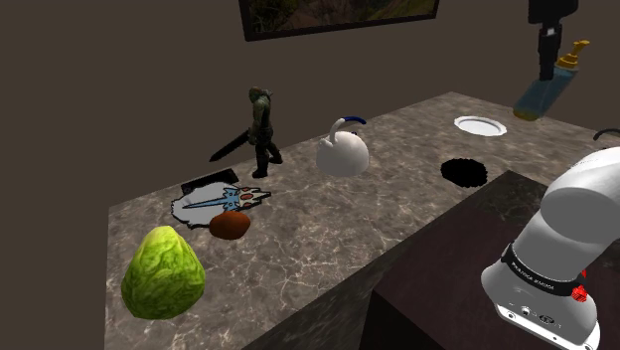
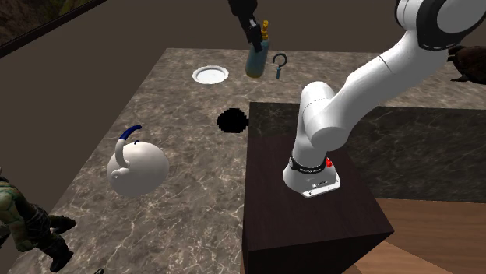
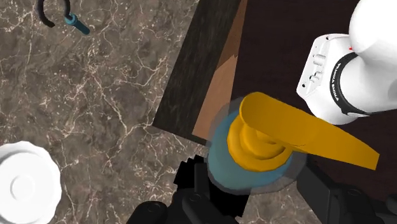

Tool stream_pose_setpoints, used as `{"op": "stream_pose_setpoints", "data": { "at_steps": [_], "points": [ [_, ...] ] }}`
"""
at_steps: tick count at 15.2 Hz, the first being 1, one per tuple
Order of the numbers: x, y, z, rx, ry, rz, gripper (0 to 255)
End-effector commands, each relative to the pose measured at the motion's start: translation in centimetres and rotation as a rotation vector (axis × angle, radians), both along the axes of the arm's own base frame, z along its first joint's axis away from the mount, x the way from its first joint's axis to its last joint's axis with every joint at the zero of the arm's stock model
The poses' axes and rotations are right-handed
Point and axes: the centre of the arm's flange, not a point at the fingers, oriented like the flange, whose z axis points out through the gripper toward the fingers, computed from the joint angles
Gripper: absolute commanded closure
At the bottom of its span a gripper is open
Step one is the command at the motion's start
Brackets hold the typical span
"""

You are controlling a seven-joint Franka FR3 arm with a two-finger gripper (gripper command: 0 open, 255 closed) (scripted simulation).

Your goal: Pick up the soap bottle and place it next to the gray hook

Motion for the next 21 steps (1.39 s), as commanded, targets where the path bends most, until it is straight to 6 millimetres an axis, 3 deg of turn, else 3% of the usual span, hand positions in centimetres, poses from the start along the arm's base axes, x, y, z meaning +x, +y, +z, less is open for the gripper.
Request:
{"op": "stream_pose_setpoints", "data": {
  "at_steps": [1,21],
  "points": [
    [-2.0,-1.6,0.1,-0.001,0.001,0.001,255],
    [-21.8,-19.1,0.2,-0.001,0.001,0.001,255]
  ]
}}
